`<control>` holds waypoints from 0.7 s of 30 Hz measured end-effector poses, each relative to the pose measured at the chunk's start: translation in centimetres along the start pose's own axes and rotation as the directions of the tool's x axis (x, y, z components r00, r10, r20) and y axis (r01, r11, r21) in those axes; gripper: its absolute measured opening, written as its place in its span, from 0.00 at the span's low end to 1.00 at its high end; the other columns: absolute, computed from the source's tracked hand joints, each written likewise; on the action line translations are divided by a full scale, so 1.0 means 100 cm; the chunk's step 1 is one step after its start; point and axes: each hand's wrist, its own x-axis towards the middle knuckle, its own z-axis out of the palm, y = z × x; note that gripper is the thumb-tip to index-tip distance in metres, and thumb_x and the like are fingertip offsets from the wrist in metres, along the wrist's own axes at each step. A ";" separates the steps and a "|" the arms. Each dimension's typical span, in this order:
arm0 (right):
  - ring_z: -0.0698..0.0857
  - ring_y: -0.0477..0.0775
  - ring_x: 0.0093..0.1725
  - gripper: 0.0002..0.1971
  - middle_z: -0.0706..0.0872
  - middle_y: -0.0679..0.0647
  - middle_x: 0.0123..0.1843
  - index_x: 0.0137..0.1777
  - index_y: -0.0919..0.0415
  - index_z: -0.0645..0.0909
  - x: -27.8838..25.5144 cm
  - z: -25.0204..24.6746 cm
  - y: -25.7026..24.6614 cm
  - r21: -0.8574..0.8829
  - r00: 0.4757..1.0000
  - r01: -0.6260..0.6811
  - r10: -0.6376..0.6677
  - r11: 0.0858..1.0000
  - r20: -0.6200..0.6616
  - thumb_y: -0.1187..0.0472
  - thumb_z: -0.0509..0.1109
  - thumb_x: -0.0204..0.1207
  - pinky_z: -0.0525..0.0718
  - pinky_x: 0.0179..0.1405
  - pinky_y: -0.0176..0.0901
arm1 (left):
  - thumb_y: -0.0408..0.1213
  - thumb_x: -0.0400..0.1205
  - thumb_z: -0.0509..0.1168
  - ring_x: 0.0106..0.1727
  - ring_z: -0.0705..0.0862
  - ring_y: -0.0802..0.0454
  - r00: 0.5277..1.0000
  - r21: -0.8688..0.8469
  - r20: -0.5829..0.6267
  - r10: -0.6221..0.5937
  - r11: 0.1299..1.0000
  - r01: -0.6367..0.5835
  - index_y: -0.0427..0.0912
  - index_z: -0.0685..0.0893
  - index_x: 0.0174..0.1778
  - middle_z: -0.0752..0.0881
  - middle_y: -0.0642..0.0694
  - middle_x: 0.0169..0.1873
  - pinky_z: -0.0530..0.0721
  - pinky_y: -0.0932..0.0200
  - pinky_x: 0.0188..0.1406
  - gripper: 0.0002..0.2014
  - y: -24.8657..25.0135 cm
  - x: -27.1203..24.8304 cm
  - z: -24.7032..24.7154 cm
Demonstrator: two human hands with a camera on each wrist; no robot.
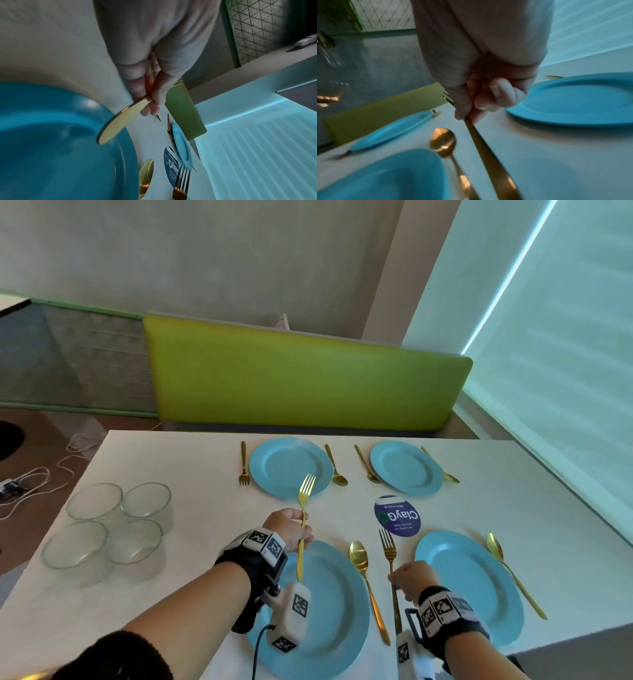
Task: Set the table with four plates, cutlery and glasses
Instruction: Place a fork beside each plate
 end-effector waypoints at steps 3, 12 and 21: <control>0.83 0.52 0.52 0.12 0.84 0.56 0.52 0.41 0.56 0.79 0.016 0.005 0.029 -0.088 1.000 -0.018 0.020 0.996 0.012 0.52 0.61 0.81 0.80 0.51 0.38 | 0.18 0.79 0.62 0.31 0.82 0.50 0.999 -0.002 -0.038 -0.012 1.000 0.012 0.34 0.79 0.56 0.81 0.41 0.35 0.85 0.60 0.34 0.12 -0.012 0.002 0.014; 0.85 0.52 0.61 0.16 0.86 0.52 0.53 0.59 0.61 0.84 0.043 0.013 0.040 -0.183 1.000 0.017 -0.014 0.983 0.020 0.53 0.64 0.78 0.81 0.57 0.37 | 0.17 0.79 0.63 0.34 0.82 0.49 0.992 -0.029 -0.120 -0.049 0.999 0.046 0.29 0.79 0.61 0.81 0.41 0.36 0.85 0.56 0.41 0.15 -0.030 0.008 0.030; 0.86 0.57 0.57 0.14 0.87 0.56 0.56 0.57 0.62 0.84 0.052 0.017 0.040 -0.204 0.999 -0.012 0.005 0.979 -0.036 0.56 0.68 0.76 0.76 0.41 0.39 | 0.19 0.80 0.63 0.34 0.83 0.50 0.985 -0.035 -0.172 -0.011 0.999 0.005 0.30 0.80 0.62 0.82 0.35 0.49 0.85 0.57 0.43 0.15 -0.030 0.004 0.030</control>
